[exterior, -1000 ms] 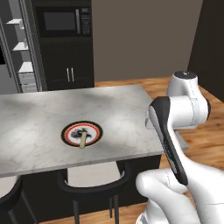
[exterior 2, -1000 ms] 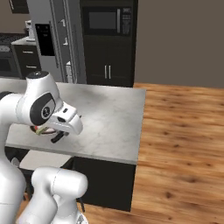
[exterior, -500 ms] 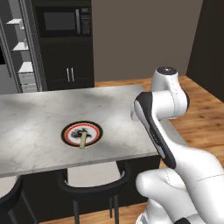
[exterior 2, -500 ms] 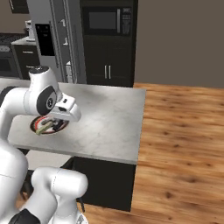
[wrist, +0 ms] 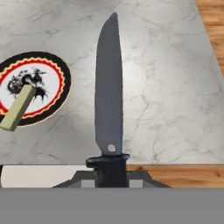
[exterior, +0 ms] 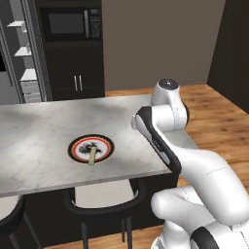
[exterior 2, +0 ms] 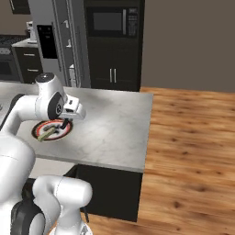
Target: Retrieve the butter from the fridge and place it on a plate on the dining table. Then retrieve the butter knife by the fridge and place it near the plate.
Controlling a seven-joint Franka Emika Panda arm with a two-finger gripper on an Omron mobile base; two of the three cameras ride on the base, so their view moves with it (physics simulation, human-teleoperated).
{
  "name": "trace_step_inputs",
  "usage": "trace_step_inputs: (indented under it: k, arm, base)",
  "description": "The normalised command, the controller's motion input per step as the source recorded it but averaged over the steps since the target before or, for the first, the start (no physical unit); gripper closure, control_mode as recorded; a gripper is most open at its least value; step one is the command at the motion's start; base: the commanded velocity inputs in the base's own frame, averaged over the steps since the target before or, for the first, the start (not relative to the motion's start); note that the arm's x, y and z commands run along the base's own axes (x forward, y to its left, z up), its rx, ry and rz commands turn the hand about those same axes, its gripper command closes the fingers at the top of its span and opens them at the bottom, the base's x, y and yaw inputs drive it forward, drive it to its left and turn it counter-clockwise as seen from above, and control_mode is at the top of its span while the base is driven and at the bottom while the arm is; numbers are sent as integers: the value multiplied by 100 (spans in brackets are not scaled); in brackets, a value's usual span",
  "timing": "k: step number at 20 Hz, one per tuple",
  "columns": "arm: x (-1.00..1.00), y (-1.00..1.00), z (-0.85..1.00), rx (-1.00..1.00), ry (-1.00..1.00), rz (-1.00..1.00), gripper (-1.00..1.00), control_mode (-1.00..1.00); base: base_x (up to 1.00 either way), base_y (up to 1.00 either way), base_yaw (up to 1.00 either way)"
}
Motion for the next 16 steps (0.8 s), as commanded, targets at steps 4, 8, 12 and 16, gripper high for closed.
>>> trace_step_inputs:
  k: [4, 8, 12, 16]
  arm:
    - [58, 20, -27, 0, -15, 8, 100, -100]
    - [39, 3, -13, 0, -3, 2, 100, -100]
    - [19, 0, -1, 0, 7, 0, 100, -100]
    - [9, 0, -2, 0, 15, 0, 100, -100]
  base:
    - [0, 0, 0]
    - [0, 0, 0]
    - [0, 0, 0]
    - [0, 0, 0]
